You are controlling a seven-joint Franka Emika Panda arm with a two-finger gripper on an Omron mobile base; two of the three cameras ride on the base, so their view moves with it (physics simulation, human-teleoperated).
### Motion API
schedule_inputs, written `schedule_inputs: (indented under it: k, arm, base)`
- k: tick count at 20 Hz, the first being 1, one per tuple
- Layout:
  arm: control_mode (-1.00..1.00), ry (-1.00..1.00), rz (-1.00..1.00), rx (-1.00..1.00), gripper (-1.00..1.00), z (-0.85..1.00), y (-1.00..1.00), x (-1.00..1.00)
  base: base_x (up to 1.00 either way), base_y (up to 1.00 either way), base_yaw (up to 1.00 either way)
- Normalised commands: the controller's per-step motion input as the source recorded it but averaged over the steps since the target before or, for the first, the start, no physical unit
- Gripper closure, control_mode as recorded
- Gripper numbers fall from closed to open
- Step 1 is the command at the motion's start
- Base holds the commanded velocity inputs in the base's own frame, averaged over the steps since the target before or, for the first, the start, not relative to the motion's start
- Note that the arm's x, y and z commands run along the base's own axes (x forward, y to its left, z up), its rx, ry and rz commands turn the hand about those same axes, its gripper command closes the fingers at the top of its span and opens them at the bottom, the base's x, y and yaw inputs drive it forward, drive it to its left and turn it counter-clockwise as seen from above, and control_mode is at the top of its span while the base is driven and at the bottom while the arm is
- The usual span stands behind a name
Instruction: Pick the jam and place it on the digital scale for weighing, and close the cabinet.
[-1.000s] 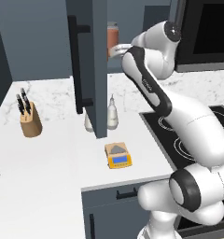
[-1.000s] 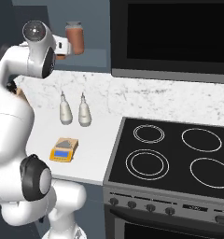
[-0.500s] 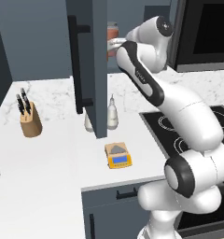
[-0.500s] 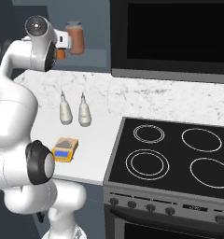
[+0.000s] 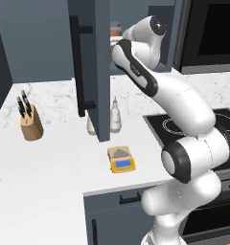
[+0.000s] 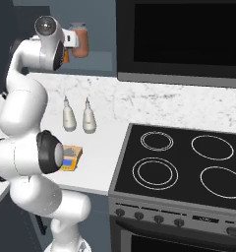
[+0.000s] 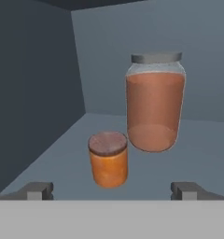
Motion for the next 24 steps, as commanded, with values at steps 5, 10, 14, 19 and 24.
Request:
schedule_inputs:
  k: [5,10,14,19,24]
  arm:
    - [-1.0,-0.1,0.0,0.0,-1.0,-0.01,0.27,0.35]
    - [-1.0,-0.03,0.0,0.0,-1.0,-0.14,0.08,0.3]
    - [-1.0,0.0,0.0,0.0,-1.0,-0.26,0.08,0.36]
    - [-1.0,0.0,0.0,0.0,-1.0,-0.25,0.17,0.32]
    - [-1.0,0.0,0.0,0.0,-1.0,-0.26,0.07,0.22]
  base:
    - [0.0,0.0,0.0]
    - [0.0,0.0,0.0]
    - [0.0,0.0,0.0]
    - [0.0,0.0,0.0]
    - [0.0,0.0,0.0]
